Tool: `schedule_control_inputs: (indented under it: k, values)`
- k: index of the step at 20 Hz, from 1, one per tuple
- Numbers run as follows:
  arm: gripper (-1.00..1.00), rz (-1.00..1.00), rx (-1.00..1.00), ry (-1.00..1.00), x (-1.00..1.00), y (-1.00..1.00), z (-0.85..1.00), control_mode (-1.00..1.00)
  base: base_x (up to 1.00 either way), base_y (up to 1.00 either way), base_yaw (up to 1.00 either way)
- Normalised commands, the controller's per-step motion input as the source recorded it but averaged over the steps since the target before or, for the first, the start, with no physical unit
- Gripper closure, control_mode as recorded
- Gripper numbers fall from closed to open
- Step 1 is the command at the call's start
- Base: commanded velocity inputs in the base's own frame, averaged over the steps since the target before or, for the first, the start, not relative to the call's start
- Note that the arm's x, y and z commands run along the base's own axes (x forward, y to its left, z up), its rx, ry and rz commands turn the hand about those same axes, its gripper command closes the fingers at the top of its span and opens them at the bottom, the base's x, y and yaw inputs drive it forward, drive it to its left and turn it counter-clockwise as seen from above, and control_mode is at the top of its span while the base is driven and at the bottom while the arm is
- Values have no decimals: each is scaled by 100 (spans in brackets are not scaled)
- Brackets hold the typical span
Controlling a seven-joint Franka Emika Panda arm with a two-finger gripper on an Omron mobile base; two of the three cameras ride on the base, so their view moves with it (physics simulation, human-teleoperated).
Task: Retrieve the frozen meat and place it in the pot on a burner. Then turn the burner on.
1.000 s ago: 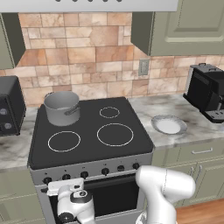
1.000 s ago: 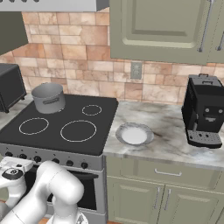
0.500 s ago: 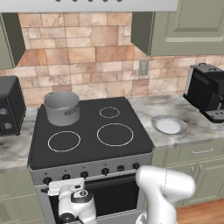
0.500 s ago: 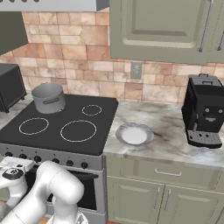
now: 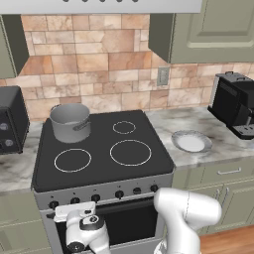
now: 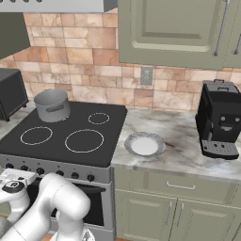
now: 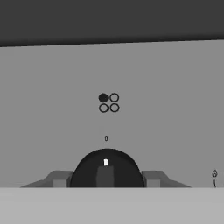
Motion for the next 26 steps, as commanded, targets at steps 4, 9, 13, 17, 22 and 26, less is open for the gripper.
schedule_control_inputs:
  k: [4,9,13,17,22,26]
  values:
    - [100,0,-11,1,1,3,0,-100,0,0,0]
    - [100,0,-37,8,0,13,-10,-100,0,0,0]
    - [100,1,-42,2,0,30,-3,-100,0,0,0]
    - [100,7,-56,6,0,45,-6,-100,0,0,0]
    - [100,15,-61,1,0,38,-7,-100,0,0,0]
    - [100,13,-64,3,0,30,-20,-100,0,0,0]
